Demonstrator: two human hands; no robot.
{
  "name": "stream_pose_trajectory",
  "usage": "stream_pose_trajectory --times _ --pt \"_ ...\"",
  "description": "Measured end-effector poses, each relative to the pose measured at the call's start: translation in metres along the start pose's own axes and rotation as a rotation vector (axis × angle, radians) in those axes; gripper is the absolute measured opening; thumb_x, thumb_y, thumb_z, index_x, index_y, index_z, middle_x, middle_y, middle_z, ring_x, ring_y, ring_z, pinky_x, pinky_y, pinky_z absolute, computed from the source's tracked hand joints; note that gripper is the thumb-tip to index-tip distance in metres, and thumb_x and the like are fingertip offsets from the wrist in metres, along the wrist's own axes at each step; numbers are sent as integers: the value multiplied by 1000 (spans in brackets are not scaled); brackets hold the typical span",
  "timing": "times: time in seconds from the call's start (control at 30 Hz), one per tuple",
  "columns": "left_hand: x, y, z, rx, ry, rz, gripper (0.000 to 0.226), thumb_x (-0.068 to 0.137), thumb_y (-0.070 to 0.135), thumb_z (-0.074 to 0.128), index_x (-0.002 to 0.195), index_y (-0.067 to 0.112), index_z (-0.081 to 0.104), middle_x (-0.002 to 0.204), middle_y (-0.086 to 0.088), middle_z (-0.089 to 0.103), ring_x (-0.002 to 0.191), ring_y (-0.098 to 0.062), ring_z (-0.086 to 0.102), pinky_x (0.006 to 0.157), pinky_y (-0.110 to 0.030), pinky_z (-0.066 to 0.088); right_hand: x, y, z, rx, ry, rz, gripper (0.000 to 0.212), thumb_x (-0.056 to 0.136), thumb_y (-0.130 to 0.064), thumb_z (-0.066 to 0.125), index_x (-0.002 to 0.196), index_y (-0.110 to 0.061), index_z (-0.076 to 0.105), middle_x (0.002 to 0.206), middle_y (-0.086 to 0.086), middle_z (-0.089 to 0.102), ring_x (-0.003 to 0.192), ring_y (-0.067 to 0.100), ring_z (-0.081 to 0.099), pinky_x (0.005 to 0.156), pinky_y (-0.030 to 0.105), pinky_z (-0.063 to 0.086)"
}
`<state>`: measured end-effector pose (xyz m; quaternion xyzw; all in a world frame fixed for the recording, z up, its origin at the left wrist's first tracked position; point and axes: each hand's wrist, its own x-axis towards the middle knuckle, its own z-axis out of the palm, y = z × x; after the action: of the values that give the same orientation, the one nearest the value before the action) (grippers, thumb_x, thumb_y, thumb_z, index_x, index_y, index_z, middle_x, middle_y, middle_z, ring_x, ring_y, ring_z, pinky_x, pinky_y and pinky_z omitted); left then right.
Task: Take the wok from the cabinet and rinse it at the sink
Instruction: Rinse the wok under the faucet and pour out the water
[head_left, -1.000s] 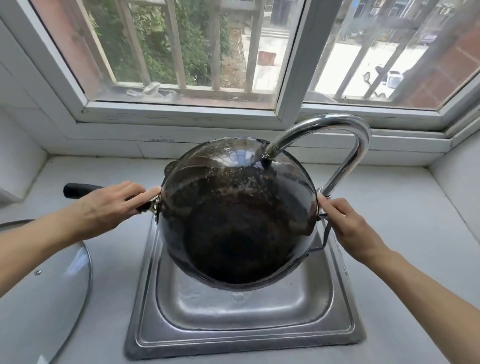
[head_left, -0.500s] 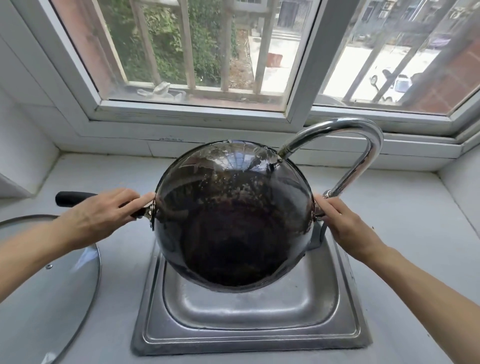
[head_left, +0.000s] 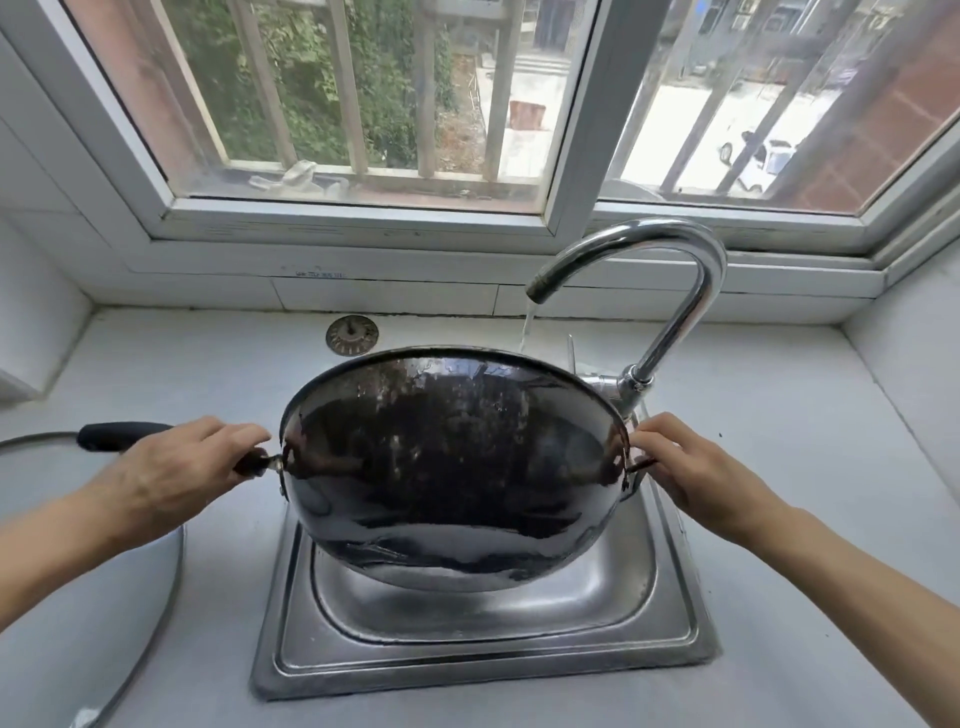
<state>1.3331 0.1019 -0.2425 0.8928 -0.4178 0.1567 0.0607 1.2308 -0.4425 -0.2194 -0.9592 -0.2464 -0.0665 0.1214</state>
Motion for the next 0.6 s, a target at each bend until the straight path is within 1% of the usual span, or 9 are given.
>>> stream_pose_trajectory --times 0.07,0.13,0.2,0.23,0.33,0.4,0.47,0.53,0.6 --pt "-8 2 -1 59 -5 17 34 99 34 41 115 9 56 78 -6 61 64 -27 62 63 -33 41 -3 -5 -7 4 -24 -4 52 75 11 67 116 -15 50 113 0 47 80 20 59 66 33 55" --pt "-13 2 -3 146 -22 76 30 96 27 47 116 6 59 76 -6 62 64 -29 61 60 -37 46 -6 -10 -12 -27 -66 0 55 71 9 73 115 -15 49 115 0 46 76 21 58 61 31 54" --pt "-17 3 -4 210 -55 116 24 98 22 48 111 6 60 77 -6 62 66 -31 60 57 -44 51 -9 -15 -16 -63 -117 -10 60 64 10 75 112 -15 49 113 2 47 74 21 56 57 27 50" --pt "-20 4 -3 234 -72 123 21 97 21 49 107 7 61 77 -6 62 66 -32 60 57 -45 51 -11 -19 -17 -70 -137 -15 61 62 10 74 111 -16 49 112 1 47 74 21 55 57 25 48" --pt "-27 5 -1 280 -127 133 12 92 17 53 96 11 64 79 -6 60 69 -32 59 57 -45 46 -16 -31 -19 -91 -161 -6 65 56 9 74 109 -17 48 110 0 46 74 21 55 56 22 47" --pt "-29 9 -3 289 -150 157 15 91 19 50 89 13 64 78 -5 58 68 -32 57 55 -43 41 -21 -40 -19 -140 -144 -10 68 49 10 76 106 -14 50 109 2 46 73 24 57 48 26 50" --pt "-29 16 -6 294 -162 160 17 89 18 47 82 15 62 75 -5 55 67 -31 55 55 -42 36 -26 -48 -18 -183 -127 -23 70 42 10 77 105 -10 55 110 5 47 77 24 57 42 29 49" --pt "-28 22 -7 270 -170 128 18 85 18 44 78 16 61 73 -4 55 67 -31 55 57 -42 34 -29 -56 -18 -230 -142 -38 73 38 9 76 107 -9 60 113 7 49 85 24 56 42 27 48" --pt "-27 24 -8 220 -205 85 18 79 21 41 75 18 59 73 -2 55 68 -30 56 59 -42 34 -31 -63 -17 -256 -135 -51 76 38 11 72 111 -8 60 114 10 53 86 25 57 50 26 49"
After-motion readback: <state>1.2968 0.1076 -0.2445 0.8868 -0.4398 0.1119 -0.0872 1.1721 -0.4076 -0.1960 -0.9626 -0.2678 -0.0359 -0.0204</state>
